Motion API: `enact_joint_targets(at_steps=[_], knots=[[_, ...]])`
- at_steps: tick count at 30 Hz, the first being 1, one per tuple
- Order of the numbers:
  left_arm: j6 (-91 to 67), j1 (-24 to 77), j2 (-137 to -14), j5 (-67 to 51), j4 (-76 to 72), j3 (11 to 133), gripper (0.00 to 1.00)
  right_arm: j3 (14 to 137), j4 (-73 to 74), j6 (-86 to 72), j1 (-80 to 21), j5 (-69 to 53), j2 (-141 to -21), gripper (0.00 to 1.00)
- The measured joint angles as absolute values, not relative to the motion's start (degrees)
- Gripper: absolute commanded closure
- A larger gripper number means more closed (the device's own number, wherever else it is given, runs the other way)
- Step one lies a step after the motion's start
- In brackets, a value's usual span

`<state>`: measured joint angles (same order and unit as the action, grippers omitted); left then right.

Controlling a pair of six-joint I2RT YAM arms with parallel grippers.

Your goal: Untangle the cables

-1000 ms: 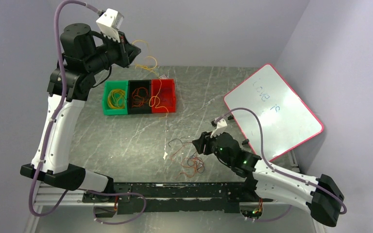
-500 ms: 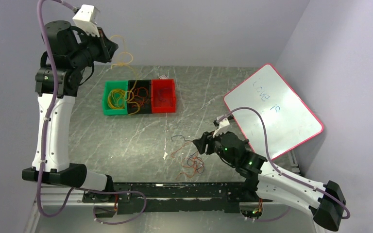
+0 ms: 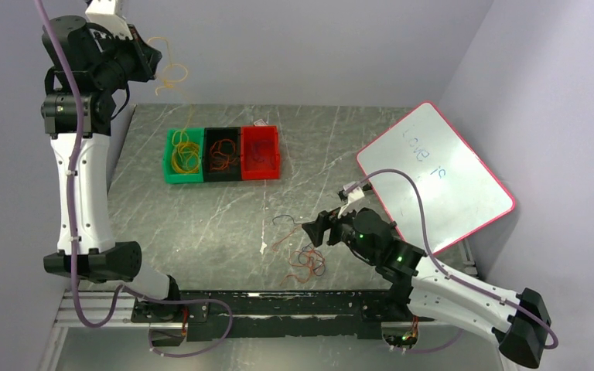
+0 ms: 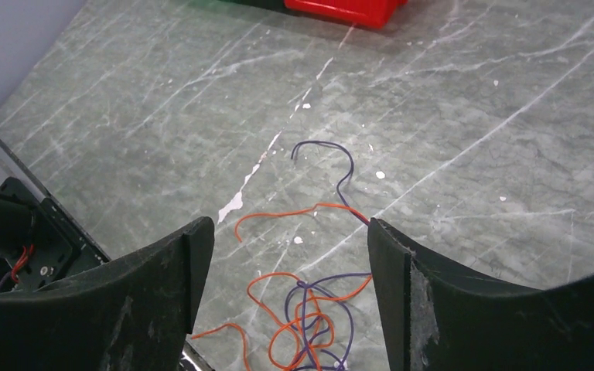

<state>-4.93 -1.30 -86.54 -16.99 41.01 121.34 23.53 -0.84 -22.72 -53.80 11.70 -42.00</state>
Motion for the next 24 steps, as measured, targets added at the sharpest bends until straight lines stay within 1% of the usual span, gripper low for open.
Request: enact_joint_targets(at_steps=[12, 24], knots=[[-3.9, -4.3, -89.4, -17.2, 36.7, 118.7, 0.93, 24.9, -0.9, -21.3, -53.8, 12.0, -40.3, 0.21], [-4.9, -7.2, -90.7, -20.2, 34.6, 122.5, 0.93, 24.9, -2.0, -21.4, -53.8, 10.6, -43.2, 0.21]])
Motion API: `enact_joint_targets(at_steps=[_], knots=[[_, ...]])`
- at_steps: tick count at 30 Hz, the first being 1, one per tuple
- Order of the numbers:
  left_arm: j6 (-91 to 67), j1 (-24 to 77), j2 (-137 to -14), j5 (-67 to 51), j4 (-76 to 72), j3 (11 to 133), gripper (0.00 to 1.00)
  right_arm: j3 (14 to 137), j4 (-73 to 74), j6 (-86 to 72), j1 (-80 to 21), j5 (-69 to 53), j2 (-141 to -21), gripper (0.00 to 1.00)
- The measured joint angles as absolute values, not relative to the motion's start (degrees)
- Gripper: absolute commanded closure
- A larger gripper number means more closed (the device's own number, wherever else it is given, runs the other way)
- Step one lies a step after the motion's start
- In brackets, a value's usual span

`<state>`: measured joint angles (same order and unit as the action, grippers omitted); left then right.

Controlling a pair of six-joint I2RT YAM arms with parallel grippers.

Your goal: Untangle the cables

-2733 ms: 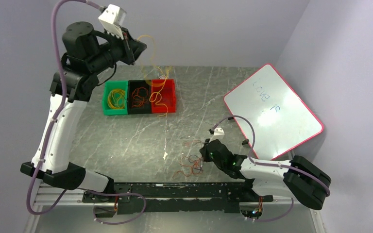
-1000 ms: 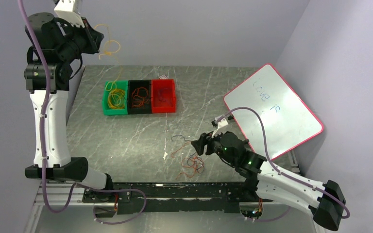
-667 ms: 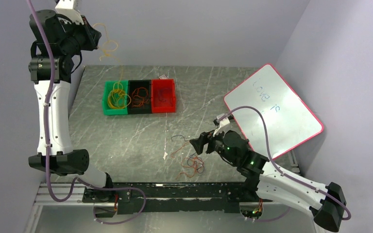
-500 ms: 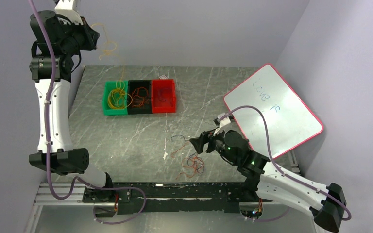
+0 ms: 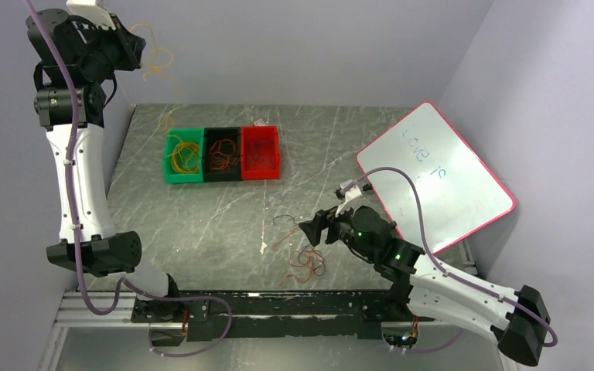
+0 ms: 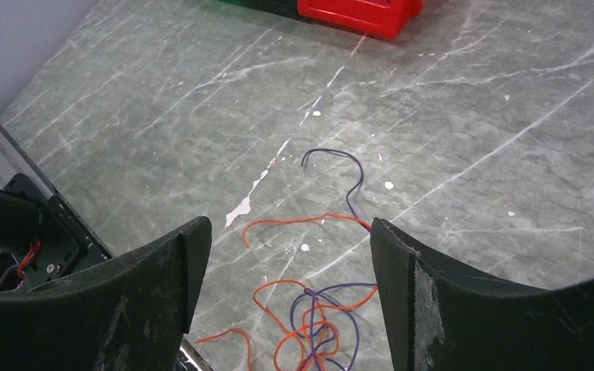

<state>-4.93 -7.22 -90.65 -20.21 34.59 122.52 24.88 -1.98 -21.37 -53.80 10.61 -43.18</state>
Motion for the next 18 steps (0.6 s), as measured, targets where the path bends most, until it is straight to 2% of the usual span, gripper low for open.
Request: enact_joint_targets(at_steps=[13, 18], knots=[[-5.0, -8.1, -91.4, -20.8, 31.1, 120.8, 0.93, 24.9, -2.8, -21.6, -53.8, 9.6, -44.1, 0.21], [-4.7, -8.1, -91.6, -20.0, 28.8, 115.1, 0.93, 24.9, -2.7, -21.6, -53.8, 9.6, -44.1, 0.21]])
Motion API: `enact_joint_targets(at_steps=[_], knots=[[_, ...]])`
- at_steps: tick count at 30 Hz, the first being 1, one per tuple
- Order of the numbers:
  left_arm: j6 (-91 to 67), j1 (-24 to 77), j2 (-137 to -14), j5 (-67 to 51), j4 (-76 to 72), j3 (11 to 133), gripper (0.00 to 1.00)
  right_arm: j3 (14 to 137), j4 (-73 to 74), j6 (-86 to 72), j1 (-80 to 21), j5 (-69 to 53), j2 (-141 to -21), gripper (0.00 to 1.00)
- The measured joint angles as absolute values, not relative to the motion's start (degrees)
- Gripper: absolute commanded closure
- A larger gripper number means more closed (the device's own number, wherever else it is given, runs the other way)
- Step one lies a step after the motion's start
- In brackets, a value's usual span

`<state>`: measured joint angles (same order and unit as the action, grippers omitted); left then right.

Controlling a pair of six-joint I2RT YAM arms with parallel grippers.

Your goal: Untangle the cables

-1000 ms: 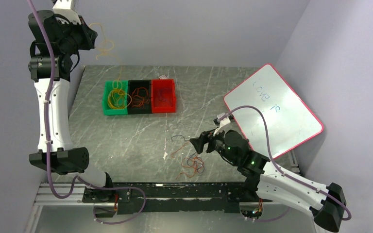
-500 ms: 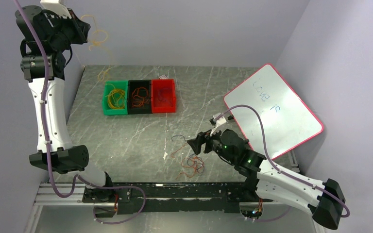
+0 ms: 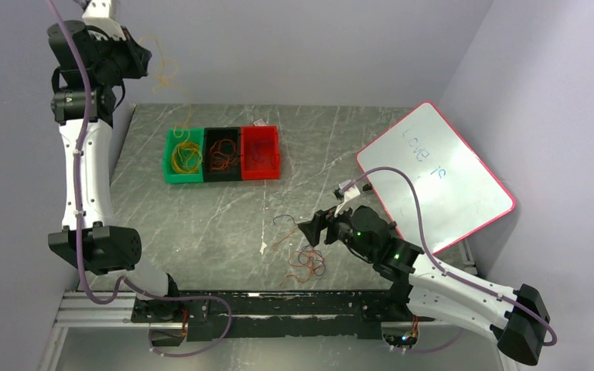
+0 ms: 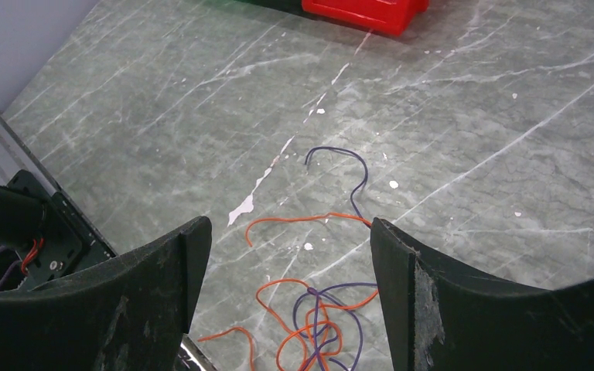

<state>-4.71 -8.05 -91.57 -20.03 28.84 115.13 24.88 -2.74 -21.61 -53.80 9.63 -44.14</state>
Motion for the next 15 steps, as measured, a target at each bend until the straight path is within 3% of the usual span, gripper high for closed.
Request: enact_joint_targets(at_steps=[15], knots=[[-3.8, -8.1, -91.4, -18.0, 25.9, 103.7, 0.93, 25.4, -2.8, -21.8, -53.8, 9.4, -44.8, 0.21]])
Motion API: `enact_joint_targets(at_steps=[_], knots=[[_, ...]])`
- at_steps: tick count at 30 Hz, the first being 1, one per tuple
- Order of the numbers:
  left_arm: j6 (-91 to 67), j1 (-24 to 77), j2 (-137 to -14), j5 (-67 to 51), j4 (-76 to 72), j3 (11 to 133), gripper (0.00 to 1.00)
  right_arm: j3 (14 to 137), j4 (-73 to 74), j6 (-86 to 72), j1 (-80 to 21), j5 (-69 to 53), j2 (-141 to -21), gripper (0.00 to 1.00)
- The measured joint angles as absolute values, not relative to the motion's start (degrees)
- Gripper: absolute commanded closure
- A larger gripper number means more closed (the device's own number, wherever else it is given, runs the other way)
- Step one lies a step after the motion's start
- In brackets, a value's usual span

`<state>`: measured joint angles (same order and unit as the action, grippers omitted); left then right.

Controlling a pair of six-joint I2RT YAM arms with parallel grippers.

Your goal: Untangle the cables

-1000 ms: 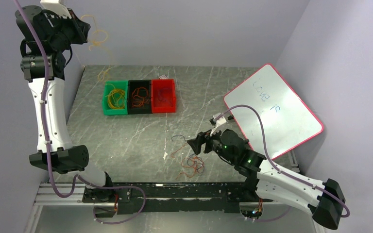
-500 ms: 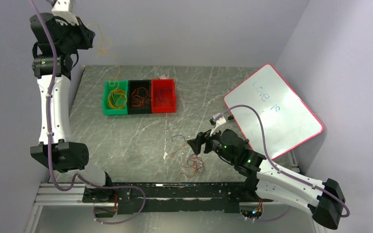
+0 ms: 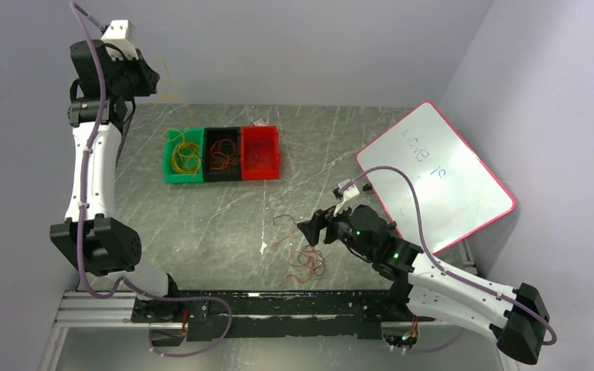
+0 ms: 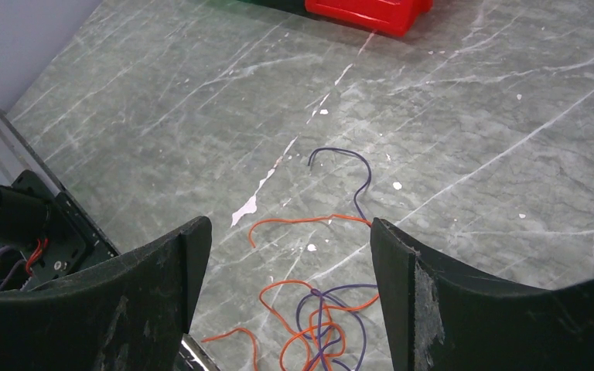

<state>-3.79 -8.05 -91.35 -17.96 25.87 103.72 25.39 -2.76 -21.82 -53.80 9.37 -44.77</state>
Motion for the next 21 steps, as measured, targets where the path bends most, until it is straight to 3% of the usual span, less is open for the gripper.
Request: enact_joint_targets(at_steps=[21], knots=[[-6.6, -9.6, -85.7, -17.9, 22.6, 78.0, 0.93, 25.4, -3.2, -22.1, -53.8, 8.3, -44.8, 0.21]])
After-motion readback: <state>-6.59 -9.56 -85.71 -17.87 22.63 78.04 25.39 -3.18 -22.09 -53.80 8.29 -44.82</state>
